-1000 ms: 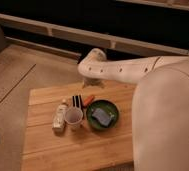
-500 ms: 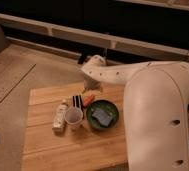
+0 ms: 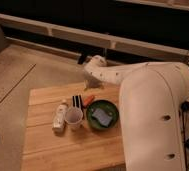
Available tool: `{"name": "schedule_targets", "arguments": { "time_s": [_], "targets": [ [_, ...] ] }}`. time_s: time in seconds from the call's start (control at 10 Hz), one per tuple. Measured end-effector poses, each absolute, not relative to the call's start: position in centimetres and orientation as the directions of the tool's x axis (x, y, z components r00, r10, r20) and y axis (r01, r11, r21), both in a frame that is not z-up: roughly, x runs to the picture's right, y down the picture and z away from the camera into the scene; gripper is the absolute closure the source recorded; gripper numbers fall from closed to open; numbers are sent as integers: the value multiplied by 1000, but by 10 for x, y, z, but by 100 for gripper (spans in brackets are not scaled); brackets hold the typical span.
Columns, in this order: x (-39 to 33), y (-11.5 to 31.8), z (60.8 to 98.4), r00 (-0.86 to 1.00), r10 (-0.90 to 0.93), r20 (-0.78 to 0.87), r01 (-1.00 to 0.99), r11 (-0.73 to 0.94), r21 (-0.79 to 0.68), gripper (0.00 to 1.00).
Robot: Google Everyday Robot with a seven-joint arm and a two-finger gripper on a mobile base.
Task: Drag the pepper across the table
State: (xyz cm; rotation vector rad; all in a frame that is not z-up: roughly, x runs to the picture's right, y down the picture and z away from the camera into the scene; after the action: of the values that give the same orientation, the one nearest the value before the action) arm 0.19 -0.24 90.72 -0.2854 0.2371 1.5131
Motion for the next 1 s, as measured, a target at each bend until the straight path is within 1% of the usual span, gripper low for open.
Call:
{"name": "schedule_targets", "arguments": {
  "time_s": [0.2,0.5,0.8,1.0],
  "targets": [
    [1,1,933,40,946,-321,-999,28,-41,35],
    [-6,13,959,25,942,-334,-998,4,-62,35],
    [-10,35,979,-11,925,-380,-997,-40,-69,35],
    [-11,44,985,-25,915,-404,-996,-57,-67,35]
  ]
}}
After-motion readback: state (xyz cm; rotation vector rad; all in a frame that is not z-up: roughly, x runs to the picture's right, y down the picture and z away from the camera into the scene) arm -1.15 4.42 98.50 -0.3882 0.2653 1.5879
